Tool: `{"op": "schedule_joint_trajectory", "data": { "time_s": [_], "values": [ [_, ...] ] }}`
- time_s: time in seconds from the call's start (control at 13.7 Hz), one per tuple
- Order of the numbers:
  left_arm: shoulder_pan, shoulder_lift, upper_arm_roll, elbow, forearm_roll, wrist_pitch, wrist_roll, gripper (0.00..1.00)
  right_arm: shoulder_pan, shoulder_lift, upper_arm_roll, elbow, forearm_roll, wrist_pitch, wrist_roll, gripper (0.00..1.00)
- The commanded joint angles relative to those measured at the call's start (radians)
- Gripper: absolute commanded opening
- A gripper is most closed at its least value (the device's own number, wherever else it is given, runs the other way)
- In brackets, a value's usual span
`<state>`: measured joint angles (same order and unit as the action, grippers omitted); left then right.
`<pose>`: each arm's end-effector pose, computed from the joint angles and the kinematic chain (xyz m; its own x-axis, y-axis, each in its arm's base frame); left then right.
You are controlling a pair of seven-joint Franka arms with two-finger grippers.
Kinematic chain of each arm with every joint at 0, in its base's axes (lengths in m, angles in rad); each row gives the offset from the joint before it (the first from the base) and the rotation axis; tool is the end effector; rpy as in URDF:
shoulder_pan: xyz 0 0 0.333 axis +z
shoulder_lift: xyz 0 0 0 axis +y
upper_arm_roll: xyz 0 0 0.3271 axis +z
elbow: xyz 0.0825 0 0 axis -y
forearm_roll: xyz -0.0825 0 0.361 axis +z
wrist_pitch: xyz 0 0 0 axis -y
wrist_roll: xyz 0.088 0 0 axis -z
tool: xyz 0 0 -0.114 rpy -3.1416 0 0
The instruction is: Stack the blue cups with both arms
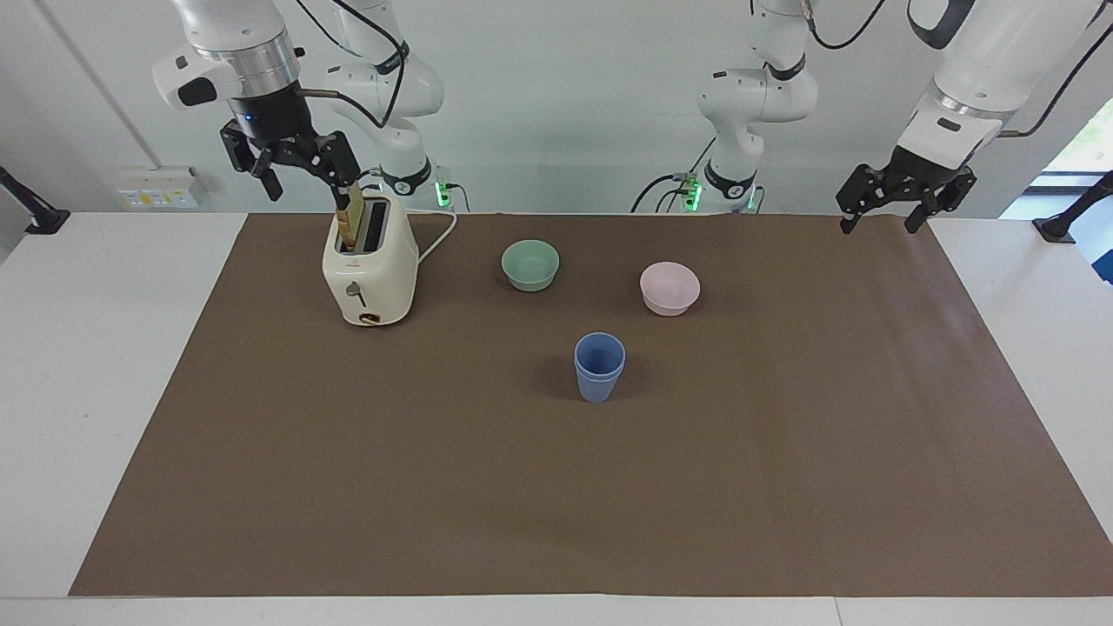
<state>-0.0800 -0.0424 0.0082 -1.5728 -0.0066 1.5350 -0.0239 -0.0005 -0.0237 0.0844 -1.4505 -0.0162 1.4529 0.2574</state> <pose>0.5131 -0.0376 0.6467 0.9988 -0.0481 0.0044 -0.0482 -0.9988 0.0071 0.5094 0.0415 0.6837 0.9842 -0.1745 0.0298 -0.1749 -0.9845 0.0108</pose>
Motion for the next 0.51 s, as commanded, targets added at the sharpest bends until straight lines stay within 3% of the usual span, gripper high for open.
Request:
{"op": "schedule_joint_trajectory", "data": {
  "time_s": [0.0,0.44],
  "values": [
    [0.011,-0.001,-0.002,0.008,-0.013,-0.016,0.009,1.0,-0.016,0.005,0.008,0.007,0.015,-0.023,-0.082,1.0],
    [0.011,-0.001,-0.002,0.007,-0.013,-0.016,0.009,1.0,-0.015,-0.016,0.006,-0.024,0.018,-0.026,-0.096,1.0]
  ]
}}
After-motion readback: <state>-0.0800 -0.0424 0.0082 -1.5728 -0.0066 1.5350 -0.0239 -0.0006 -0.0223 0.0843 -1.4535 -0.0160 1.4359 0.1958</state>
